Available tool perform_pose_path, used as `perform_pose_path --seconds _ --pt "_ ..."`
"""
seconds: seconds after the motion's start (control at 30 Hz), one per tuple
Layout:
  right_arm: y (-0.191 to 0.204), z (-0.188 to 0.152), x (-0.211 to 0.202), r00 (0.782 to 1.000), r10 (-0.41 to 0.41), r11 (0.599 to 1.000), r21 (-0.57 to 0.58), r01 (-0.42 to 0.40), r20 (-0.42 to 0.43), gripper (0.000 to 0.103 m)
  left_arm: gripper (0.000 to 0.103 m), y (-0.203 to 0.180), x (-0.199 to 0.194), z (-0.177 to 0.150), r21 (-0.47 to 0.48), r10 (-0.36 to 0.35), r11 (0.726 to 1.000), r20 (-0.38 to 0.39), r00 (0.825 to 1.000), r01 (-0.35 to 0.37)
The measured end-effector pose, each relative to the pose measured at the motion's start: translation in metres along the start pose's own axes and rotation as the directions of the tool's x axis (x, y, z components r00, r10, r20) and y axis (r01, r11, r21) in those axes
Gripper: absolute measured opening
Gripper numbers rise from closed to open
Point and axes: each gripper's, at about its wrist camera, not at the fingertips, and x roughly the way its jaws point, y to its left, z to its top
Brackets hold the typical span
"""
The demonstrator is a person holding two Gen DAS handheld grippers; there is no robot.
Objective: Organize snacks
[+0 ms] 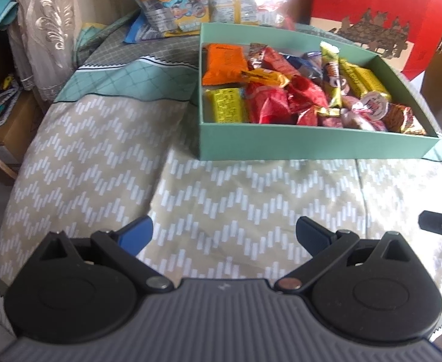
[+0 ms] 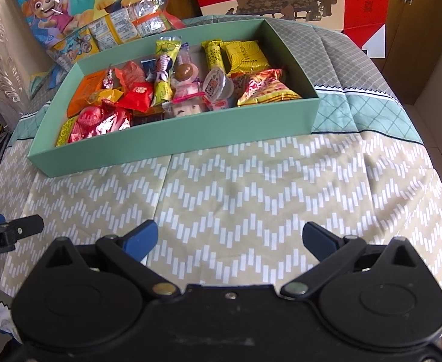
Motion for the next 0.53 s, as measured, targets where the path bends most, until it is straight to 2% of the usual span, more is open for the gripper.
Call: perform_pose_path --seconds 0.53 --pt "0.001 0.008 -0.004 1.000 -0.002 1.000 -0.009 0.002 0.008 0.103 0.103 -0.007 -0.010 0.006 0.046 0.060 0.997 0.027 0.998 -0.061"
